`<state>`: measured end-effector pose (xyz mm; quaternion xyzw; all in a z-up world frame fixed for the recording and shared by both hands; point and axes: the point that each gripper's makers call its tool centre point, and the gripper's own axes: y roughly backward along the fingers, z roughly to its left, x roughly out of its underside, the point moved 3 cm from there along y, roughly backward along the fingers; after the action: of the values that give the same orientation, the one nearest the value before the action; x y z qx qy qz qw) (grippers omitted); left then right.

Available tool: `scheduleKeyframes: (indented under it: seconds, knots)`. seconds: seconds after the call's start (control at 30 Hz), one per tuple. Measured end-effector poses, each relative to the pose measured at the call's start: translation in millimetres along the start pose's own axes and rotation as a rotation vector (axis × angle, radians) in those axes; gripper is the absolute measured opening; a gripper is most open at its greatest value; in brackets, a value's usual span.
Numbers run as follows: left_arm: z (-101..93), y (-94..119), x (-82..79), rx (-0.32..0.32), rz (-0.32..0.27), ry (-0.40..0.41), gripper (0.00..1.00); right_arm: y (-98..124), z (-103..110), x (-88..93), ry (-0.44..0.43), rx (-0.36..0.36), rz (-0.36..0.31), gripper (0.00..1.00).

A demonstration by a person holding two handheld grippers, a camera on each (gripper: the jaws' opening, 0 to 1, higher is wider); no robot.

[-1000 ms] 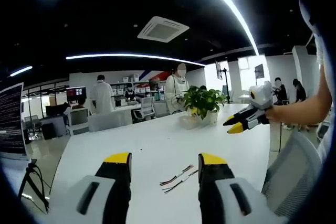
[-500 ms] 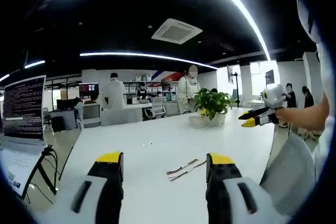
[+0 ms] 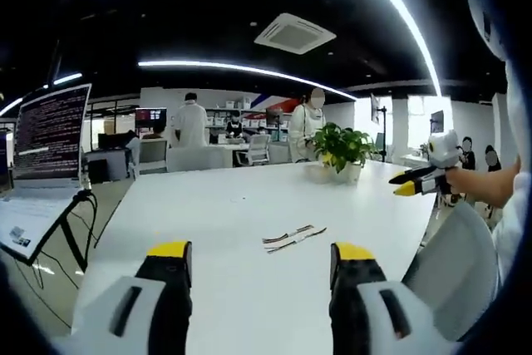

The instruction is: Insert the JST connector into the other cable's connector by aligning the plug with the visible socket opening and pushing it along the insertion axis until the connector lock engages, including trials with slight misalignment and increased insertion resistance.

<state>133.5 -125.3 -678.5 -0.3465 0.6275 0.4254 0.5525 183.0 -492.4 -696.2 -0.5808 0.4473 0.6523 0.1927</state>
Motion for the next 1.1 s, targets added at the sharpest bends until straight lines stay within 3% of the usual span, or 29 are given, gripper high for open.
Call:
scheduleKeyframes:
  seconds: [0.2,0.3,0.6,1.1]
  knots:
    - [-5.4,-4,13.3,0.016,0.016,0.032,0.64,-5,8,12.9,-0.017,-0.014,0.033,0.4]
    - [-9.0,-7,28.3,0.037,0.067,0.046,0.64,-7,12,18.4,-0.018,-0.024,0.059,0.41]
    - [-20.7,-10,45.7,0.075,0.105,0.088,0.64,-11,14,36.0,-0.034,-0.042,0.135,0.42]
    - [-20.9,-9,54.8,0.086,0.136,0.141,0.66,-13,22,48.1,-0.018,-0.08,0.194,0.43]
